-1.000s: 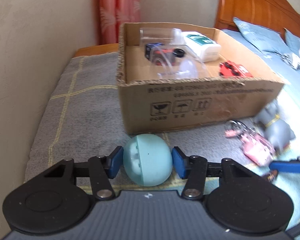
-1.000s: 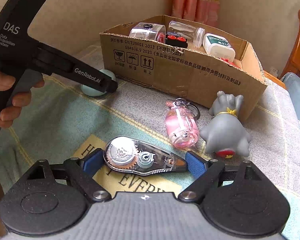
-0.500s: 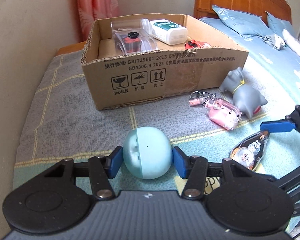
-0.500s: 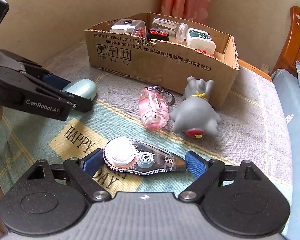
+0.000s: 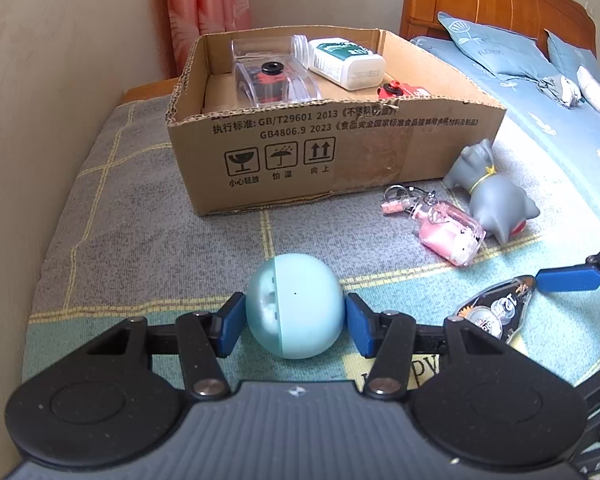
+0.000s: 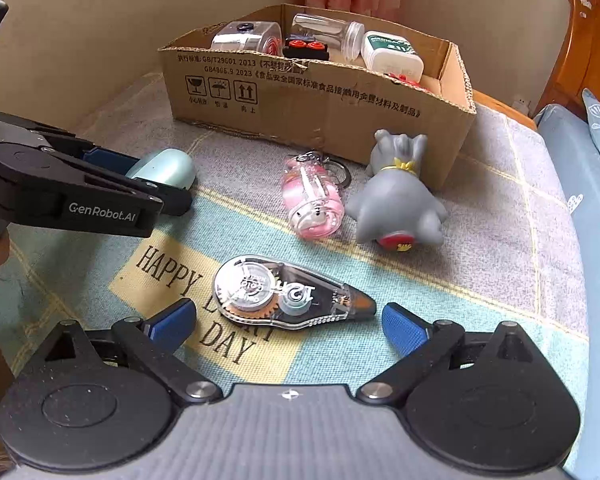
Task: Organize rigid objects
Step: 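Carry the teal case into the box and open left tool while right tool carries the tape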
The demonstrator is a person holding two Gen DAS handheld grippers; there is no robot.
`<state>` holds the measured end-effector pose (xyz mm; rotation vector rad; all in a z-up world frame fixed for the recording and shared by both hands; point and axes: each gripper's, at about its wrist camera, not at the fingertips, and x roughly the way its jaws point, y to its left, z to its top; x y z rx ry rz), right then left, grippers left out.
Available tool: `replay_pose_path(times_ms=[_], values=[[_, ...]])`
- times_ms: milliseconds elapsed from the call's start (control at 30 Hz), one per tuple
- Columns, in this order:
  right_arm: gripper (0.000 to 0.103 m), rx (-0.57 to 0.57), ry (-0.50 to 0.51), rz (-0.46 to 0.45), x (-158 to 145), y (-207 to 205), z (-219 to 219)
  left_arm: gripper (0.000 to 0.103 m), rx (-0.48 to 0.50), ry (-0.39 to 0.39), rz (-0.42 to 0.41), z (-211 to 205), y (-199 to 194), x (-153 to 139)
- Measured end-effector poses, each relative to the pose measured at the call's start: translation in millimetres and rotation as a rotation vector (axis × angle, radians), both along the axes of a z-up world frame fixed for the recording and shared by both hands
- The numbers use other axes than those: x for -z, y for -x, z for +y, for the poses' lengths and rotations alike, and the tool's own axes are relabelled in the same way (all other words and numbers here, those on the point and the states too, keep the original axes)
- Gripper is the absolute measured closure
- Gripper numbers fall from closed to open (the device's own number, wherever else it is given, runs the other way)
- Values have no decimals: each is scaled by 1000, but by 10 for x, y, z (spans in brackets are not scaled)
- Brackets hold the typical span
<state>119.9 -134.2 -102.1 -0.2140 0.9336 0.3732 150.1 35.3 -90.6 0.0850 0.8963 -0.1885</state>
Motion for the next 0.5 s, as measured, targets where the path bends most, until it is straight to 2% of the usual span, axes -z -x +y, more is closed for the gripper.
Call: replay_pose_path(times_ms=[133,300,367,500], values=[[3,-47,-31,-25,-1,-1,92,50,0,14,0,17,0,3],[5,-81,0,-47,26,-5,190,51,-6,25,1,31,14,-1],[10,-82,-9,-46,21,-4,190,51,-11,28,0,30,5,-1],[10,-90,1,-57,5,14,194,51,-5,33,5,46,-12,-5]])
